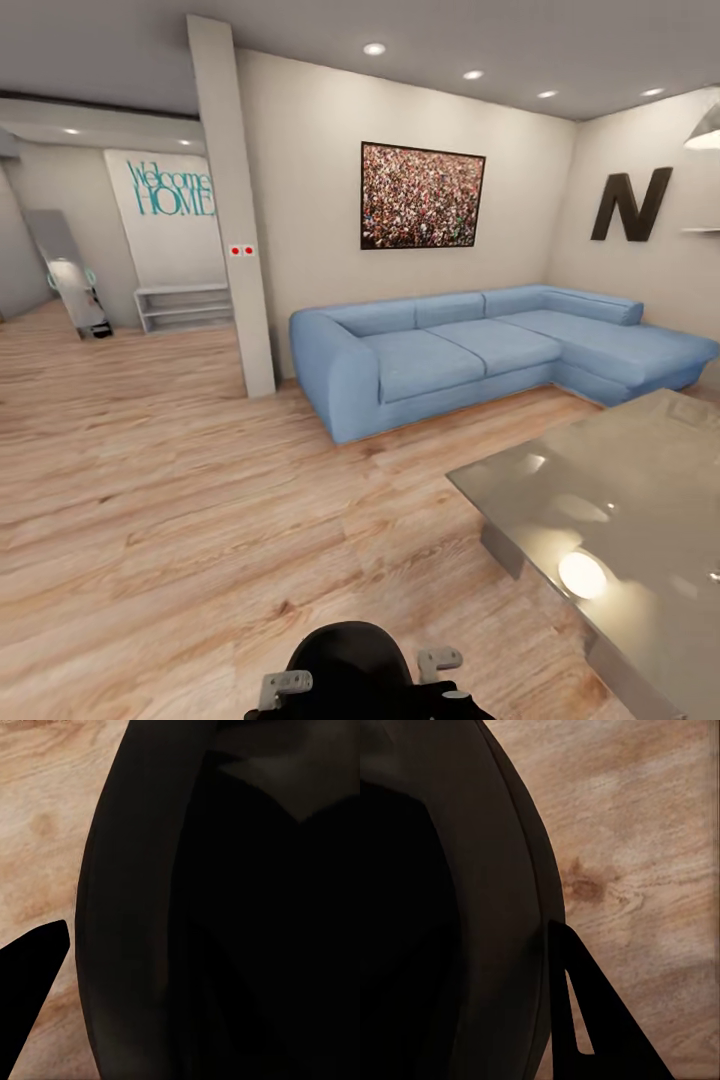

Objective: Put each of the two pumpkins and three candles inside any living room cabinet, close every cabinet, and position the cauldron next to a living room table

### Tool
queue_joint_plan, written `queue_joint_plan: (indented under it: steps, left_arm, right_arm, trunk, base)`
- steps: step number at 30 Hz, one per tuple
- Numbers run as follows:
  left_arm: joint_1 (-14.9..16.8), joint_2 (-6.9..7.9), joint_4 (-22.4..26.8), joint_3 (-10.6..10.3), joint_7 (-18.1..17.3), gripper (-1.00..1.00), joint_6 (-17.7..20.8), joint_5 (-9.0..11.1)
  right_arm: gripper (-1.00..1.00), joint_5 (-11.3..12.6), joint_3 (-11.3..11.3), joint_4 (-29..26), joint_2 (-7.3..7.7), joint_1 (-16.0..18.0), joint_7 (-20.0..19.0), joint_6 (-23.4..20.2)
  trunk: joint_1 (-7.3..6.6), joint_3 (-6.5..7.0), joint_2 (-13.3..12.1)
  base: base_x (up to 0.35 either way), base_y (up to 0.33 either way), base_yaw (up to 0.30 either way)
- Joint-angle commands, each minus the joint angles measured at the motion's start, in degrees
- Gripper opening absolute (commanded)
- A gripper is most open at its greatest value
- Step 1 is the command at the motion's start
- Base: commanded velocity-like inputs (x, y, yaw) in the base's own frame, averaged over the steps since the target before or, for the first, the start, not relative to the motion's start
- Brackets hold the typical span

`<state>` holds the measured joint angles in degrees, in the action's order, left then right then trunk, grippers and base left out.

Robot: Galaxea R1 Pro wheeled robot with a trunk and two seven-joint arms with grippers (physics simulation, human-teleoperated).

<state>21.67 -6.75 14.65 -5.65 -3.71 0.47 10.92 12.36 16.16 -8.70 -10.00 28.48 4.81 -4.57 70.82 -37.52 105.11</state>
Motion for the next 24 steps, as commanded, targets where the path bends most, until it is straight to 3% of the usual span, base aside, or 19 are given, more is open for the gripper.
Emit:
queue_joint_plan:
  steps: [1, 24]
  left_arm:
    - [0.0, 0.07, 0.3, -0.3, 0.2, -1.00, 0.1, 0.6]
    - [0.0, 0.07, 0.3, -0.3, 0.2, -1.00, 0.1, 0.6]
  right_arm:
    - [-1.00, 0.1, 0.2, 0.1, 0.00, 0.0, 0.5, -0.3]
    - [-1.00, 0.1, 0.2, 0.1, 0.00, 0.0, 0.5, -0.3]
  trunk:
    - [-0.01, -0.05, 0.0]
    - [-0.01, -0.05, 0.0]
  base:
    - [0.000, 0.084, -0.273]
    - [0.000, 0.023, -0.273]
